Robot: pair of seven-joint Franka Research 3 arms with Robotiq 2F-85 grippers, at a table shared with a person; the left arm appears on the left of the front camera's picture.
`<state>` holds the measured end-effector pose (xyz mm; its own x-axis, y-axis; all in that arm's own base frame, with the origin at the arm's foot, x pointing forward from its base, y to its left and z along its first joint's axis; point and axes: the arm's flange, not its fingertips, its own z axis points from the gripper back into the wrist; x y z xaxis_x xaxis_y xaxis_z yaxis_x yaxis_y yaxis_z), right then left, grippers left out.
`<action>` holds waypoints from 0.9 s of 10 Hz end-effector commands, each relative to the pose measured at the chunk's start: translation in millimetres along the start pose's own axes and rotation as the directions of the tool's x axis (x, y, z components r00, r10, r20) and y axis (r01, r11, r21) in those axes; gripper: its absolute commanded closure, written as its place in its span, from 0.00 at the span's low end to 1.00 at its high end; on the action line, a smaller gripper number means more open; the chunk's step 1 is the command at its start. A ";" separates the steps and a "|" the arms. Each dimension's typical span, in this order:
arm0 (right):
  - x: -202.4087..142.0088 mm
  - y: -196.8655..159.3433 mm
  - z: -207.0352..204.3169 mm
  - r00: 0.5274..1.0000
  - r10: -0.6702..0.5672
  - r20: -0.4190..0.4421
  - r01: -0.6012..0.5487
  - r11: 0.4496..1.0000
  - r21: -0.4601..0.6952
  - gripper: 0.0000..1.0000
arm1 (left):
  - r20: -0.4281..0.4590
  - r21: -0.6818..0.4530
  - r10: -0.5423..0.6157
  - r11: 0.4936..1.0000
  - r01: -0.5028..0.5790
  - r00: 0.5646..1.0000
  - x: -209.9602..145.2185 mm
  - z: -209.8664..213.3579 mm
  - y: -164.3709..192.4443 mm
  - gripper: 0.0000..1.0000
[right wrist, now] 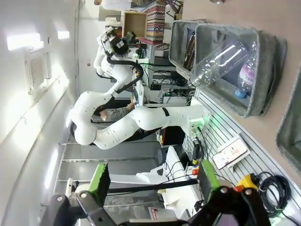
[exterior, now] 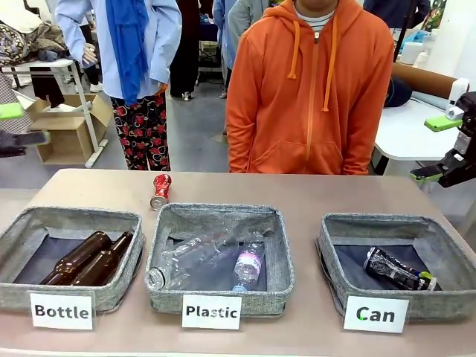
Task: Sort the can waste into the basket.
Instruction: Pick up the can waste from the table and place it in the right Fabric basket.
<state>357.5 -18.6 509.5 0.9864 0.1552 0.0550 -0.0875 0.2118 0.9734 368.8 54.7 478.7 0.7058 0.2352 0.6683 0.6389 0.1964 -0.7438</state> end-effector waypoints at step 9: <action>1.7 4.3 -0.7 1.000 0.005 0.010 -0.005 1.000 0.006 0.00 | -0.423 0.834 0.491 0.540 0.115 0.761 74.5 -213.9 175.9 0.00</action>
<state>357.6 -18.6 509.5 0.9865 0.1546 0.0545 -0.0871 0.2131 0.9731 582.3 -87.1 379.9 0.9925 -0.0740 0.0972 0.1037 0.9308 -0.3505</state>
